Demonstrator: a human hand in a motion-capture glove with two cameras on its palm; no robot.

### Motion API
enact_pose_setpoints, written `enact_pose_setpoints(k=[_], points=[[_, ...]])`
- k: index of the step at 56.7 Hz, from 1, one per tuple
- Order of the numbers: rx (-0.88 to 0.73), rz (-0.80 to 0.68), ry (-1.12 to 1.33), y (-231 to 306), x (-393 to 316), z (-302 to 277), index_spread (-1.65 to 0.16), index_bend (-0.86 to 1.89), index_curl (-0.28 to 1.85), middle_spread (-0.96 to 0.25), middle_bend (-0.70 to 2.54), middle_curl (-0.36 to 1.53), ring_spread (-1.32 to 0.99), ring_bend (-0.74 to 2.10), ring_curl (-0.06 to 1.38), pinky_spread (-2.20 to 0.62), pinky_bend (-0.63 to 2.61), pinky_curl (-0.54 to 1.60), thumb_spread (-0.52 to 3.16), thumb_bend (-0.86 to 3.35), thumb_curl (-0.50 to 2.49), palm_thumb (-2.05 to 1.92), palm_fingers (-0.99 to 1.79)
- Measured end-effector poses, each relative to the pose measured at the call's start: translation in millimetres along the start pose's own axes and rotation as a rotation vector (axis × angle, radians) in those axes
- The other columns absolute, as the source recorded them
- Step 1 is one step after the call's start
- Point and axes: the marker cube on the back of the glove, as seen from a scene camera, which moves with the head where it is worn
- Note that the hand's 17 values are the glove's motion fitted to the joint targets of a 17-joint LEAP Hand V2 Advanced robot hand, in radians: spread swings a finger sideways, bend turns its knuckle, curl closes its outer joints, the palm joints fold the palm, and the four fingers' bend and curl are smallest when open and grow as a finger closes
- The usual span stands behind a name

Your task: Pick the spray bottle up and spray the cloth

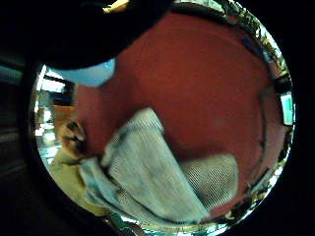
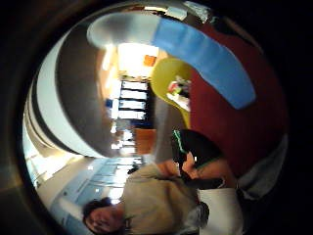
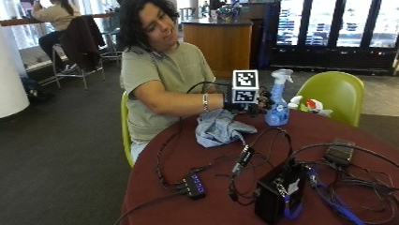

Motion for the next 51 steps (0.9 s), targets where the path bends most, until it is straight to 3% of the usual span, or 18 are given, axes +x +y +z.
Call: enact_pose_setpoints(k=[17,31,51], points=[[0.057,0.087,0.263,81.7,-31.6,-7.1,-0.37,0.15,0.33,-0.01,0.24,0.37,-0.08,0.34,0.34,0.22,0.18,0.32,1.09,-0.01,0.47,0.6,0.31],[0.035,0.443,0.565,139.0,-37.9,-30.9,-0.39,0.23,0.35,0.01,0.17,0.35,-0.08,0.3,0.33,0.21,0.15,0.29,1.14,-0.01,0.46,0.68,0.25],[0.119,0.505,0.51,173.3,-31.7,-37.1,-0.42,0.26,0.37,0.01,0.17,0.3,-0.07,0.32,0.32,0.2,0.16,0.26,1.13,-0.01,0.46,0.74,0.22]])
